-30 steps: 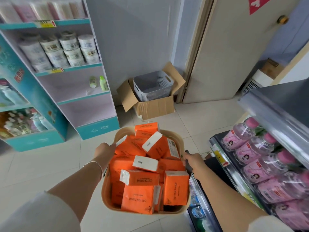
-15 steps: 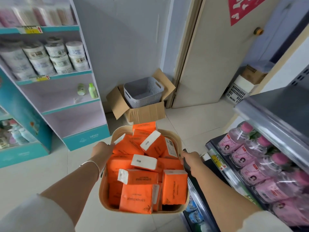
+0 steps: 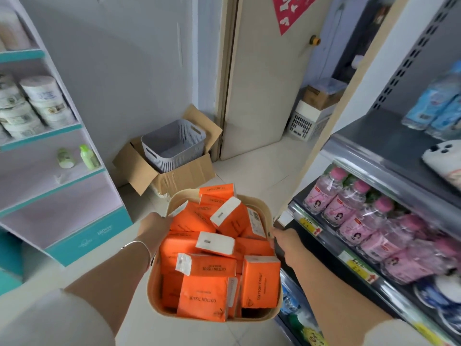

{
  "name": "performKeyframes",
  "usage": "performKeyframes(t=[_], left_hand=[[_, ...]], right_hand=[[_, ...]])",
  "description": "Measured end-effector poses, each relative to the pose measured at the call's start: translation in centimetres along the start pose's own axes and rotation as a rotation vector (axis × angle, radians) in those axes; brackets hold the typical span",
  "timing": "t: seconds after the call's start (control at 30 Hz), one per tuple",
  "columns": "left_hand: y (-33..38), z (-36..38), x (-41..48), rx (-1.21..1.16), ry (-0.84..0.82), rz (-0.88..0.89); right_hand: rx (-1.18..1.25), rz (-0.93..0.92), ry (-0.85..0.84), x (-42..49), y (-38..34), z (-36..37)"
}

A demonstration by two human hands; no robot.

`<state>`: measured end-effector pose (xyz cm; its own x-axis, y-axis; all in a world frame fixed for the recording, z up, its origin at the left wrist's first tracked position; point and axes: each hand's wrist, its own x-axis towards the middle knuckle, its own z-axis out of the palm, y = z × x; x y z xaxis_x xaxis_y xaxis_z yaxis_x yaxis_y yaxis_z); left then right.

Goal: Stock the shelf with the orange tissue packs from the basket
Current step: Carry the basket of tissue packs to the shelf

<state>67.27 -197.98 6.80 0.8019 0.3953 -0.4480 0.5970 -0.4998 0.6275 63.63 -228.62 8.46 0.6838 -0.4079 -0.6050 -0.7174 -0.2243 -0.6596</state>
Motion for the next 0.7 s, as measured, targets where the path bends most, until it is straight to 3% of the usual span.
performKeyframes(t=[0.7], left_hand=[[3.0, 3.0, 0.8, 0.047, -0.053, 0.064]], right_hand=[[0.119, 0.035, 0.072, 1.0, 2.1, -2.8]])
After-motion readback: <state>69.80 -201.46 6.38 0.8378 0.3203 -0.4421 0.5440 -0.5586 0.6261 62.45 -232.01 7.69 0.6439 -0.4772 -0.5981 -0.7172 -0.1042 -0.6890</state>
